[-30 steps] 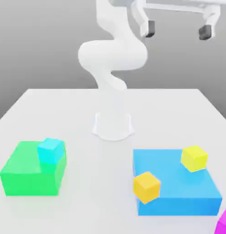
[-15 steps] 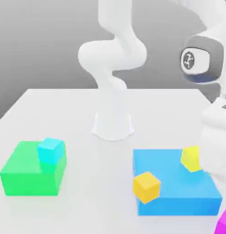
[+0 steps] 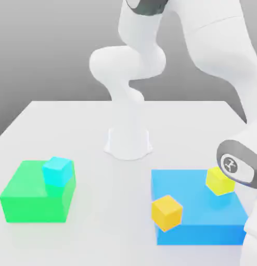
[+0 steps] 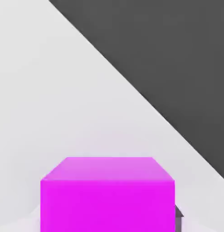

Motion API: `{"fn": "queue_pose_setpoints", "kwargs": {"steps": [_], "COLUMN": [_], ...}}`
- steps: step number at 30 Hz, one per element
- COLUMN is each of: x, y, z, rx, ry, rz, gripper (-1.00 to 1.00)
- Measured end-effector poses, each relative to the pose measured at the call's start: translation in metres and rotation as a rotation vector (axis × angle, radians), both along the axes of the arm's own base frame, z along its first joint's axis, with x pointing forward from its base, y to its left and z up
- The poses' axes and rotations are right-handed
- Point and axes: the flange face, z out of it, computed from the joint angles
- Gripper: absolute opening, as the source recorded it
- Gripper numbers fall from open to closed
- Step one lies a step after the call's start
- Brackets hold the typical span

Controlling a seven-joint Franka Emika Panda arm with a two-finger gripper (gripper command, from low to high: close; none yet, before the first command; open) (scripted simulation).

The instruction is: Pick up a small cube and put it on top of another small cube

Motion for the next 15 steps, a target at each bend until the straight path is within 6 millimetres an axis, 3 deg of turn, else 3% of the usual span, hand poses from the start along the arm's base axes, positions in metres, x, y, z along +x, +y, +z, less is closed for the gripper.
{"fn": "queue_pose_setpoints", "kwargs": {"steps": [2, 5, 10, 15], "x": [0.001, 0.001, 0.018, 0.006], "y": [0.0, -0.003, -0.112, -0.236], "z": [0.016, 0.058, 0.108, 0.149], "rx": [0.0, -0.001, -0.037, -0.061], "ry": [0.0, 0.0, -0.017, -0.025], "rz": [0.0, -0.007, -0.268, -0.581], "gripper": [-1.0, -1.0, -1.0, -1.0]}}
